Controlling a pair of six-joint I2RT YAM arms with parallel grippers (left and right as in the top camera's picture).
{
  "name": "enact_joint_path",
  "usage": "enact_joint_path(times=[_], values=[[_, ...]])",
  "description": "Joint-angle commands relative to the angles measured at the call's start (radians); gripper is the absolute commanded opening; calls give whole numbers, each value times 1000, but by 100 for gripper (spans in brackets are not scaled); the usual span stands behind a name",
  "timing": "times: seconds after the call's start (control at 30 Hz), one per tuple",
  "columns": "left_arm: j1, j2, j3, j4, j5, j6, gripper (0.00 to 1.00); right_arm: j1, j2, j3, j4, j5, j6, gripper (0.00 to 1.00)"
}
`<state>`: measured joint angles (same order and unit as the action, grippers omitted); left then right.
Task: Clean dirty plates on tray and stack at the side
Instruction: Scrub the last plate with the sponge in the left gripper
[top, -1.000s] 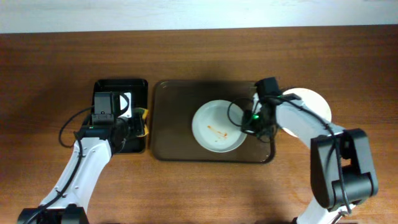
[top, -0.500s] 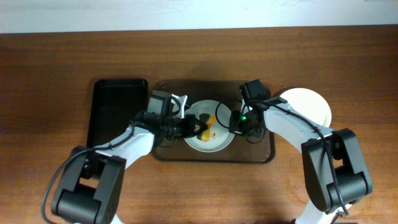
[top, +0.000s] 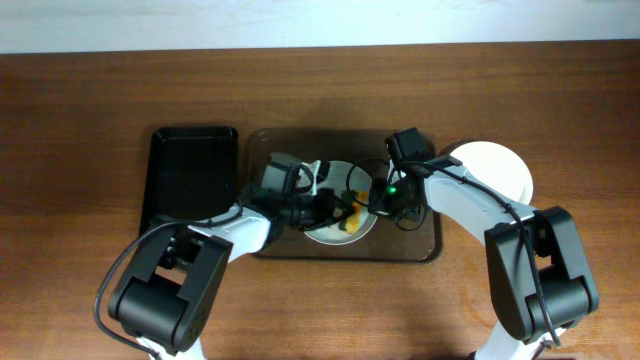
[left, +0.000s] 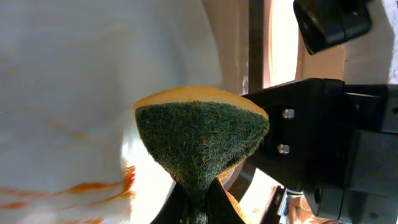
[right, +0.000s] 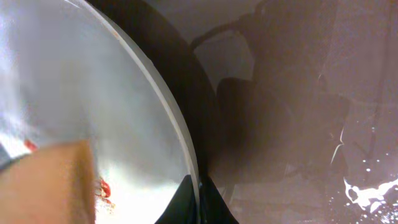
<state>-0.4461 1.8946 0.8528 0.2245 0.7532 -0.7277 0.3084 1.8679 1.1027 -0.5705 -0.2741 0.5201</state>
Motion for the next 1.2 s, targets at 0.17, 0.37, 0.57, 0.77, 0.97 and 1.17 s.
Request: enact_joint_path(times=[0.17, 0.37, 0.57, 0.77, 0.97, 1.17], values=[[-52, 9, 5, -66, -269, -9, 0, 6, 7, -11, -6, 13, 2, 4], [33, 8, 5, -144, -388, 139, 0, 6, 7, -11, -11, 13, 2, 4], [131, -89, 31, -284, -438, 343, 0, 6, 7, -11, -16, 13, 2, 4], [107, -233, 79, -399, -310, 330, 0, 6, 7, -11, -16, 13, 2, 4], [9, -143, 79, -380, -312, 105, 0, 6, 7, -11, -17, 13, 2, 4], [-52, -20, 79, -256, -244, 76, 0, 6, 7, -11, -18, 13, 2, 4]])
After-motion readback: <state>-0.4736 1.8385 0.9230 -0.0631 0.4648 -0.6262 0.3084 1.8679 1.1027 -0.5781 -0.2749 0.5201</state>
